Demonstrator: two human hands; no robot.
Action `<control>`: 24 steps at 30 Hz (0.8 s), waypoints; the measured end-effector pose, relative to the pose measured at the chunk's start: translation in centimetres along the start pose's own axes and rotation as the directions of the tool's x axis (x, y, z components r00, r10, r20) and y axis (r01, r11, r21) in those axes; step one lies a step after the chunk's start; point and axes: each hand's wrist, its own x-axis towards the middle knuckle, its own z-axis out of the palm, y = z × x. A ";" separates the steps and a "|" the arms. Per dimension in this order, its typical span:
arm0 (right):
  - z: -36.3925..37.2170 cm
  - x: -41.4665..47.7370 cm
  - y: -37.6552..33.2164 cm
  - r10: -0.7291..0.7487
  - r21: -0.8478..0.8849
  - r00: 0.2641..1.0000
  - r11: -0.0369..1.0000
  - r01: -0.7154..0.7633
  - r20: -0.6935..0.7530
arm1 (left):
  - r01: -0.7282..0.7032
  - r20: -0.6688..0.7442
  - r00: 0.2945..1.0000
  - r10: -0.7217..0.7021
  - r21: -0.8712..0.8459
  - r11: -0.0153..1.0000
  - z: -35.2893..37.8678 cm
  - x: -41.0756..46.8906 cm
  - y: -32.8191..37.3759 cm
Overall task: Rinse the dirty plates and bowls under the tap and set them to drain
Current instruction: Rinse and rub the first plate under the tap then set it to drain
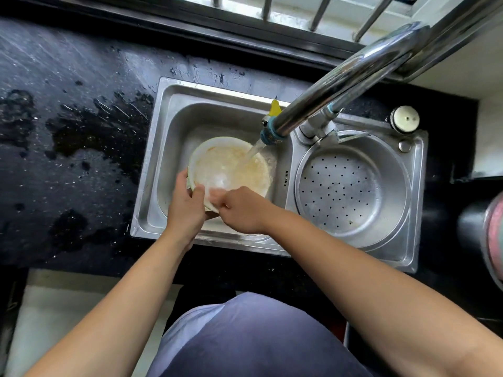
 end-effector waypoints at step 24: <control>-1.4 -2.4 0.7 -0.053 -0.001 0.999 0.999 0.053 -0.007 | 0.088 0.005 0.996 -0.091 -0.277 0.957 1.3 -1.5 0.7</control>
